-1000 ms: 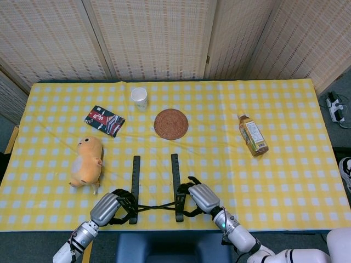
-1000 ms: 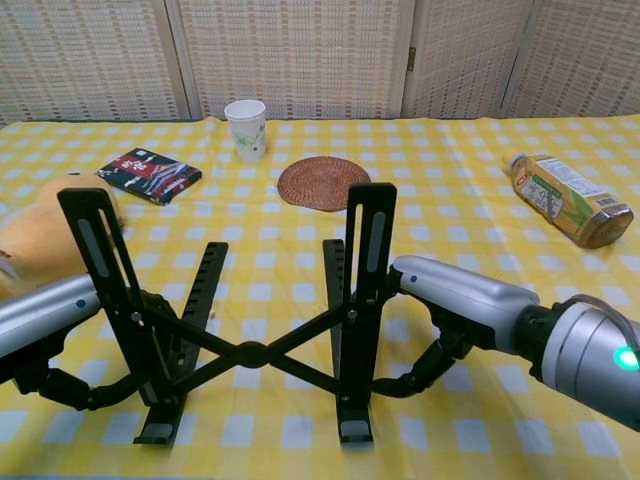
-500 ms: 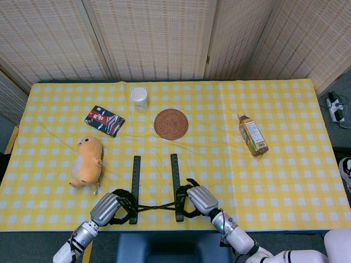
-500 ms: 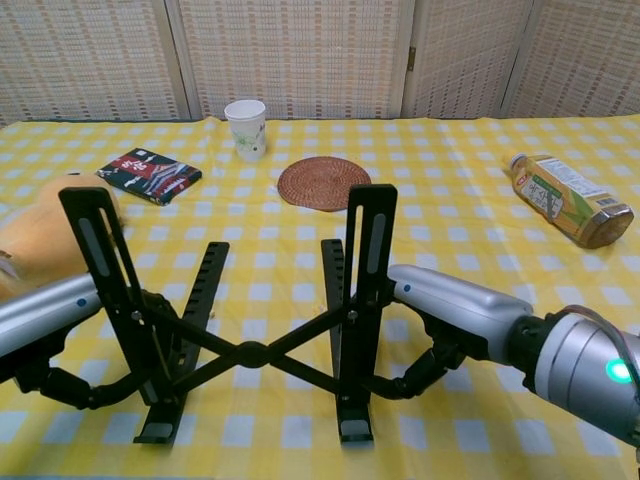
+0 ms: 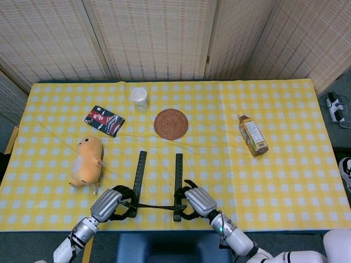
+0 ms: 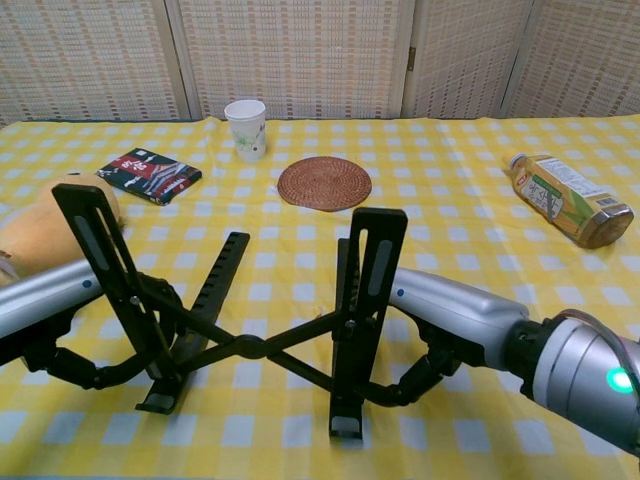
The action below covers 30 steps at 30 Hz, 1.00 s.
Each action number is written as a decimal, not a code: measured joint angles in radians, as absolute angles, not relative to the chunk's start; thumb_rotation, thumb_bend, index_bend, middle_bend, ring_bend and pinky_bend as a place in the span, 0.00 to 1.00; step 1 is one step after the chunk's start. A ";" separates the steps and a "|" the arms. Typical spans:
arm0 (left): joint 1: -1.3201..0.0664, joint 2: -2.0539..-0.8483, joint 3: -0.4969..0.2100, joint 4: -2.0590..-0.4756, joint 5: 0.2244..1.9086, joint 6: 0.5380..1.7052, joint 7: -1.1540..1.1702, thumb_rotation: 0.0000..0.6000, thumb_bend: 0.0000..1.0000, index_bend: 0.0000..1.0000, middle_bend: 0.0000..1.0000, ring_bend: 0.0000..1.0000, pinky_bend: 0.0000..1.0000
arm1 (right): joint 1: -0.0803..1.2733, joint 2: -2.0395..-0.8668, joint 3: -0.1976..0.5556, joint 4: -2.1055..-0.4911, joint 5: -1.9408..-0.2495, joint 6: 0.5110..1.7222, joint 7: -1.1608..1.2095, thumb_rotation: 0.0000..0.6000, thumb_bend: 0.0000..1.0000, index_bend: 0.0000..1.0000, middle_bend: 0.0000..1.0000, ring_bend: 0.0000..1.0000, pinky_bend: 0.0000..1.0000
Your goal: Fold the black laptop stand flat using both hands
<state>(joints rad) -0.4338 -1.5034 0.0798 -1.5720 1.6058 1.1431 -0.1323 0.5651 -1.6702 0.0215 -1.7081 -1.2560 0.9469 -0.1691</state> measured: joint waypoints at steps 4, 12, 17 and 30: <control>-0.438 -1.501 0.084 -1.574 1.605 1.132 -0.130 1.00 0.49 0.57 0.43 0.30 0.27 | 0.567 -1.664 0.020 -1.717 -1.276 0.952 -0.175 1.00 0.54 0.60 0.32 0.27 0.06; -0.442 -1.495 0.088 -1.579 1.608 1.121 -0.120 1.00 0.44 0.37 0.35 0.21 0.23 | 0.574 -1.631 0.012 -1.734 -1.299 0.942 -0.181 1.00 0.54 0.20 0.23 0.20 0.01; -0.441 -1.493 0.097 -1.582 1.619 1.129 -0.112 1.00 0.42 0.29 0.29 0.16 0.22 | 0.578 -1.607 0.013 -1.768 -1.314 0.938 -0.171 1.00 0.54 0.06 0.18 0.16 0.00; -0.438 -1.450 0.105 -1.637 1.644 1.157 -0.122 1.00 0.40 0.25 0.27 0.15 0.21 | 0.587 -1.540 0.024 -1.862 -1.387 0.947 -0.097 1.00 0.54 0.04 0.16 0.15 0.00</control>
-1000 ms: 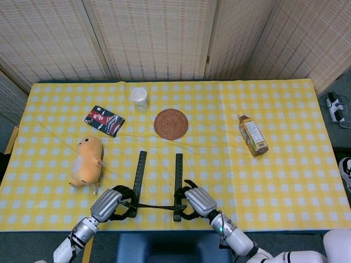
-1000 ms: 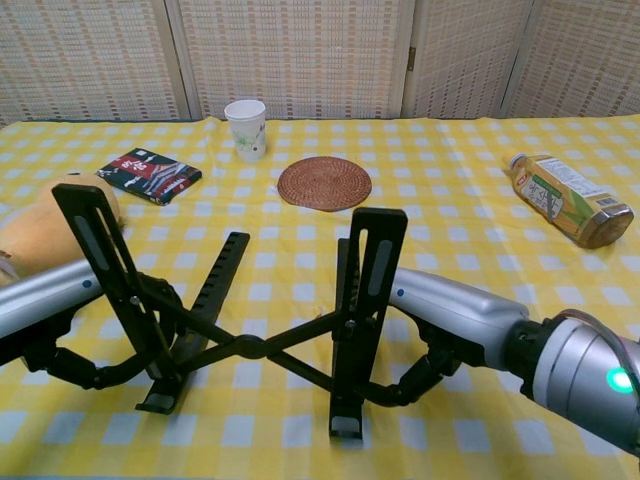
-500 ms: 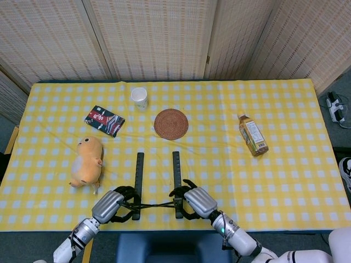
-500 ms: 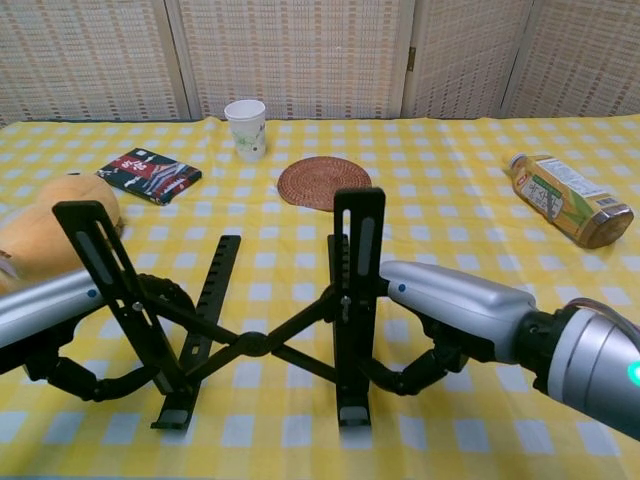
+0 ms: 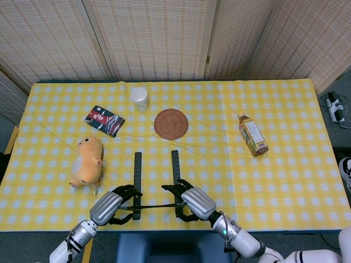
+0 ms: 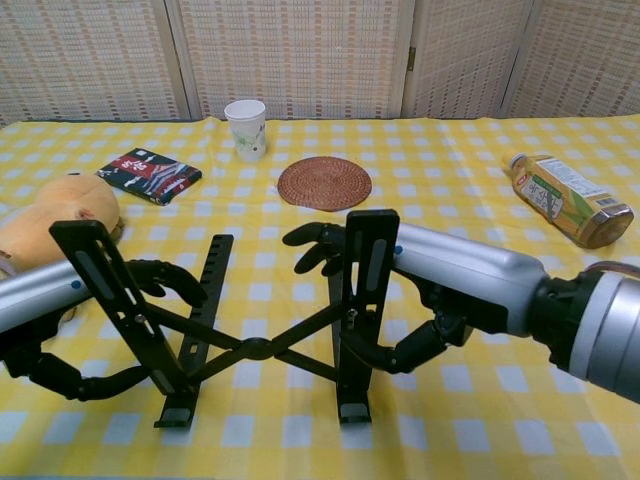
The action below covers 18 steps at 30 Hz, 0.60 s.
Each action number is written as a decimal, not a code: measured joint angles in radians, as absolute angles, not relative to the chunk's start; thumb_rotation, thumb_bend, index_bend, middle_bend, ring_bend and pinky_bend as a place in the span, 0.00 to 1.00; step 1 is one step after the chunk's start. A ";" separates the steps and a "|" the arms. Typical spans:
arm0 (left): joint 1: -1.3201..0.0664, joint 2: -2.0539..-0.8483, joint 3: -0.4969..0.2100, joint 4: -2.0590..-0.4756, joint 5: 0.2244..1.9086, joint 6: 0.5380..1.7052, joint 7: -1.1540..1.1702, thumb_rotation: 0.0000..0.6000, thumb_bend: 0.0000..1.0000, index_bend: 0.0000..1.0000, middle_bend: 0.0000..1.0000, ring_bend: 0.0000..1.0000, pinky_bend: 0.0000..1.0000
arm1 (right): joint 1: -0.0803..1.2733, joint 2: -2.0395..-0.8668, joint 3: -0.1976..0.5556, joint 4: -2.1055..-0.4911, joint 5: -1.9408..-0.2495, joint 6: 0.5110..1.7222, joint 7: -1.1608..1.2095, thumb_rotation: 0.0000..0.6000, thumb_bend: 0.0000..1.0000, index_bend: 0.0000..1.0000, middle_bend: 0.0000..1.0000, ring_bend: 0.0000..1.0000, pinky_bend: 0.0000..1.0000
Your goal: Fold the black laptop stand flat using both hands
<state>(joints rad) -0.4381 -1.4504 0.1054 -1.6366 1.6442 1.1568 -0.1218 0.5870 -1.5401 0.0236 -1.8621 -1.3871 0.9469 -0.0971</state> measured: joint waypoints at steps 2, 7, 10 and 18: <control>-0.435 -1.448 0.106 -1.639 1.648 1.166 -0.125 1.00 0.39 0.24 0.26 0.14 0.21 | 0.587 -1.537 0.023 -1.865 -1.396 0.952 -0.091 1.00 0.54 0.04 0.16 0.15 0.00; -0.417 -1.435 0.106 -1.649 1.669 1.226 -0.138 1.00 0.38 0.21 0.24 0.12 0.20 | 0.583 -1.540 0.031 -1.860 -1.407 0.975 -0.085 1.00 0.54 0.04 0.16 0.15 0.00; -0.403 -1.416 0.103 -1.661 1.678 1.263 -0.147 1.00 0.38 0.20 0.22 0.11 0.20 | 0.581 -1.546 0.045 -1.849 -1.403 0.988 -0.079 1.00 0.54 0.04 0.16 0.15 0.00; -0.361 -1.370 0.087 -1.667 1.690 1.356 -0.156 1.00 0.38 0.17 0.19 0.08 0.18 | 0.585 -1.590 0.106 -1.782 -1.362 1.022 -0.089 1.00 0.54 0.00 0.13 0.12 0.00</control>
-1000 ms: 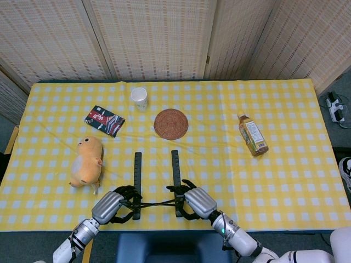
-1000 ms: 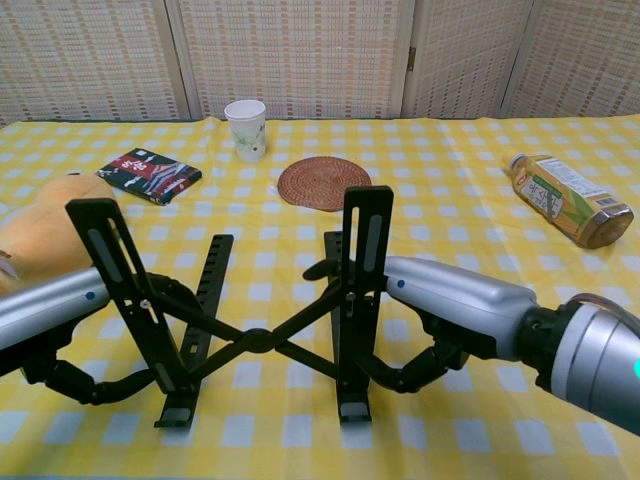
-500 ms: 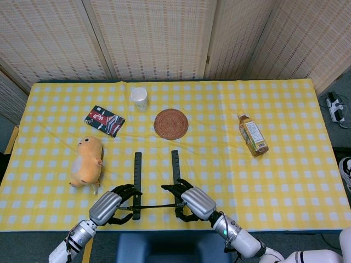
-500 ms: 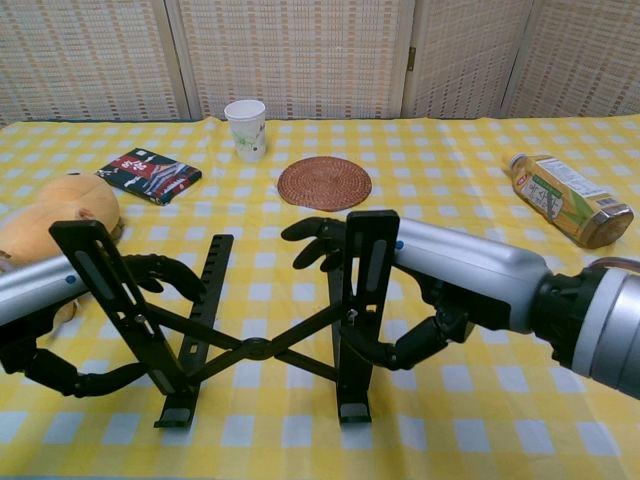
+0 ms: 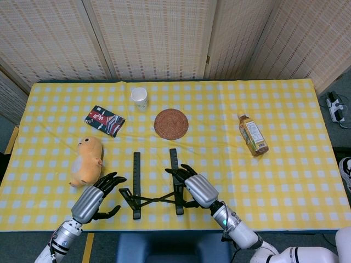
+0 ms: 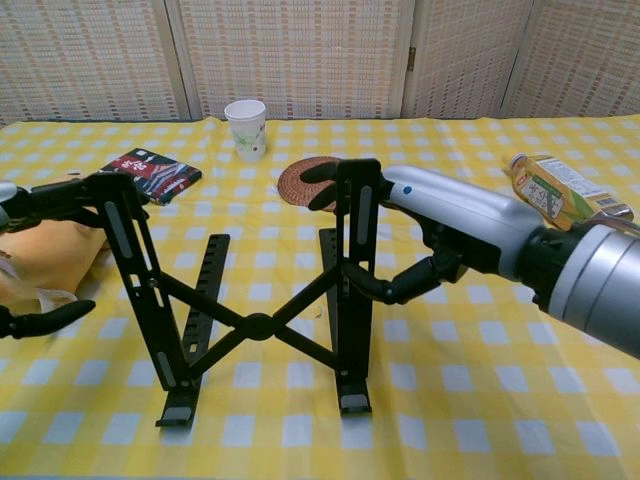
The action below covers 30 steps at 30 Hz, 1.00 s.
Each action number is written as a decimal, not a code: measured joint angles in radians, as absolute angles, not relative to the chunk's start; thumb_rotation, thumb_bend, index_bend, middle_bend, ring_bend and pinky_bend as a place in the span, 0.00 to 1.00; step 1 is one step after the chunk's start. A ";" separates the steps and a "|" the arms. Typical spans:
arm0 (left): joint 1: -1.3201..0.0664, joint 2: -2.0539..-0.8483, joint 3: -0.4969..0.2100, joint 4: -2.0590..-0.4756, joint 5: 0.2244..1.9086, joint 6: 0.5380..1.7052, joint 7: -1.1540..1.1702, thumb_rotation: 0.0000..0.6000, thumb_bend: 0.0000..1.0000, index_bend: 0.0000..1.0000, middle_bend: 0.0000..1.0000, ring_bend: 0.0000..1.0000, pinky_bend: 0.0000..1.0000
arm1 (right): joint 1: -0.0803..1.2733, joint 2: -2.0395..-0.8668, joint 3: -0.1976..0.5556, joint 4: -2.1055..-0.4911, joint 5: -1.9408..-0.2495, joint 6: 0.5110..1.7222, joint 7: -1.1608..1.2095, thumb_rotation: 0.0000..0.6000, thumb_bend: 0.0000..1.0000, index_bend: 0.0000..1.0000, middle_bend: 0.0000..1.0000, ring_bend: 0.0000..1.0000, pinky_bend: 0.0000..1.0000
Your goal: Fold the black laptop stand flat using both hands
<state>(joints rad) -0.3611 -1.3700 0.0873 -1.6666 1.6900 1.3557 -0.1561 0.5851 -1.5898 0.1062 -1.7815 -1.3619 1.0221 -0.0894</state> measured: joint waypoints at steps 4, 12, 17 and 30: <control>-0.348 -1.358 0.073 -1.662 1.687 1.385 -0.154 1.00 0.38 0.17 0.19 0.07 0.17 | 0.594 -1.615 0.150 -1.748 -1.307 1.030 -0.102 1.00 0.54 0.00 0.04 0.08 0.00; -0.354 -1.320 0.041 -1.661 1.678 1.389 -0.168 1.00 0.38 0.17 0.19 0.07 0.17 | 0.591 -1.636 0.216 -1.703 -1.269 1.086 -0.064 1.00 0.54 0.00 0.00 0.04 0.00; -0.357 -1.313 0.029 -1.659 1.678 1.390 -0.172 1.00 0.38 0.17 0.19 0.07 0.17 | 0.586 -1.621 0.234 -1.706 -1.258 1.091 -0.019 1.00 0.54 0.00 0.00 0.04 0.00; -0.485 -1.309 -0.009 -1.556 1.718 1.239 -0.087 1.00 0.38 0.18 0.19 0.07 0.12 | 0.587 -1.508 0.151 -1.773 -1.431 1.108 -0.151 1.00 0.54 0.00 0.00 0.01 0.00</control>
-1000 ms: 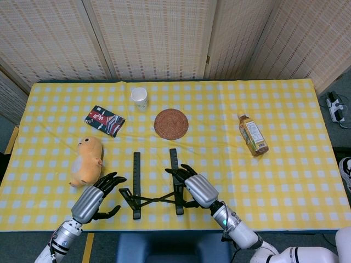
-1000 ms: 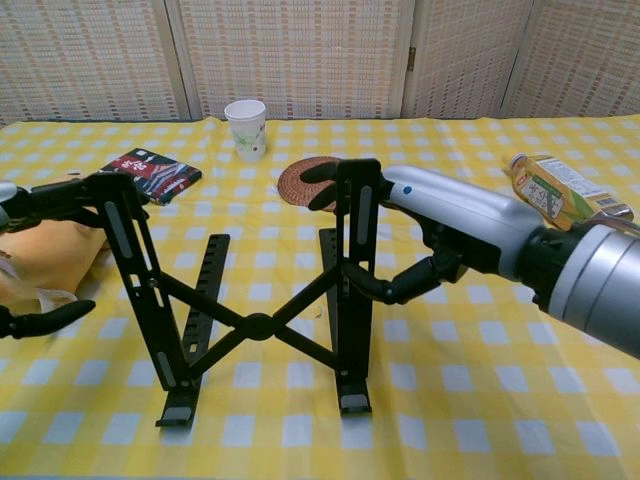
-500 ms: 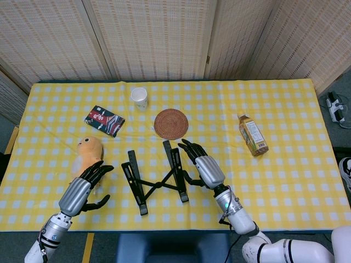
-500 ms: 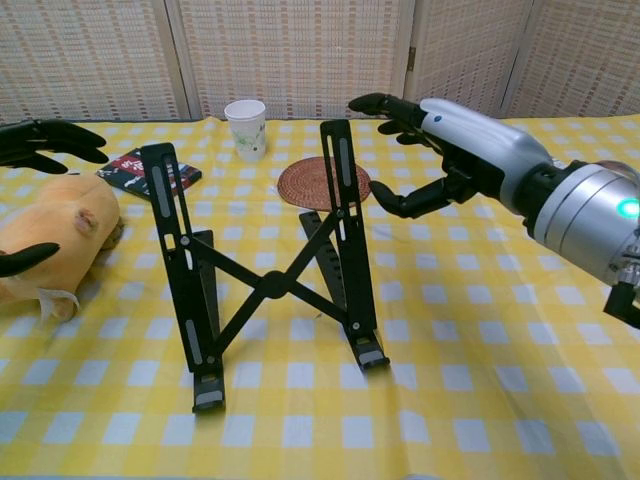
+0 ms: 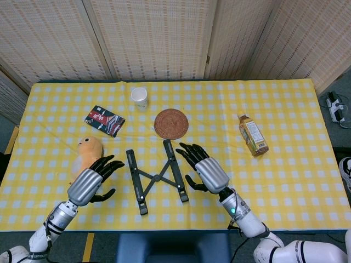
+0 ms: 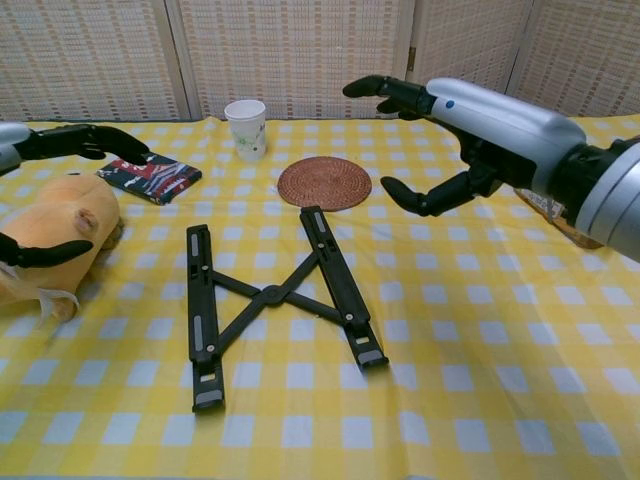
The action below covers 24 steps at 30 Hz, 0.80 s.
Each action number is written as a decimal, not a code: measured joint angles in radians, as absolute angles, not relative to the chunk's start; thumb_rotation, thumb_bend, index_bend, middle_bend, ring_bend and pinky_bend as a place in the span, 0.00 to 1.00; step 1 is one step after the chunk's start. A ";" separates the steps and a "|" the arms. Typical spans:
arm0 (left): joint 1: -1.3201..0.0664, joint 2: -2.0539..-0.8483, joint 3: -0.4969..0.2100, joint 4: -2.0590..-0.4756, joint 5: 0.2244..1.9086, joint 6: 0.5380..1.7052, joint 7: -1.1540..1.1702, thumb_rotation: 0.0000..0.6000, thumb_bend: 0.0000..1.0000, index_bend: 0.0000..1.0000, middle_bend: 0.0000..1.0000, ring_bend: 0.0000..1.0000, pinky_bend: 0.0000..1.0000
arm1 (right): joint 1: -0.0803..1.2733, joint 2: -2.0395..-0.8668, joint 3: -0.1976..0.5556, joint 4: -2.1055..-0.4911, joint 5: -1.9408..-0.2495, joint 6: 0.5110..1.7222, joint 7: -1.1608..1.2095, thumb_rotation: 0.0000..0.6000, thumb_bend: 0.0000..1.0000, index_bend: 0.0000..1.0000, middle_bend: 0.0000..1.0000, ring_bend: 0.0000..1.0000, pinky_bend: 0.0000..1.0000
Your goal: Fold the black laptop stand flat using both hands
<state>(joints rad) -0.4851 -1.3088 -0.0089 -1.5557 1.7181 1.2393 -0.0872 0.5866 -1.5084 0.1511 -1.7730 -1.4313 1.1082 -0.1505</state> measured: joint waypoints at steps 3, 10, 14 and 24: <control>-0.544 -1.333 -0.026 -1.496 1.730 1.177 -0.029 1.00 0.37 0.17 0.18 0.06 0.10 | 0.585 -1.474 0.118 -1.793 -1.480 1.113 -0.228 1.00 0.54 0.00 0.00 0.01 0.00; -0.655 -1.428 -0.075 -1.356 1.716 1.052 0.094 1.00 0.36 0.14 0.12 0.01 0.07 | 0.586 -1.438 0.067 -1.791 -1.533 1.101 -0.391 1.00 0.54 0.00 0.00 0.01 0.00; -0.702 -1.489 -0.099 -1.266 1.670 0.983 0.128 1.00 0.35 0.11 0.09 0.00 0.05 | 0.598 -1.457 0.058 -1.734 -1.546 1.085 -0.431 1.00 0.49 0.00 0.00 0.01 0.00; -0.772 -1.628 -0.118 -1.046 1.578 0.896 0.195 1.00 0.22 0.03 0.01 0.00 0.00 | 0.632 -1.567 0.050 -1.550 -1.600 1.073 -0.487 1.00 0.29 0.00 0.00 0.00 0.00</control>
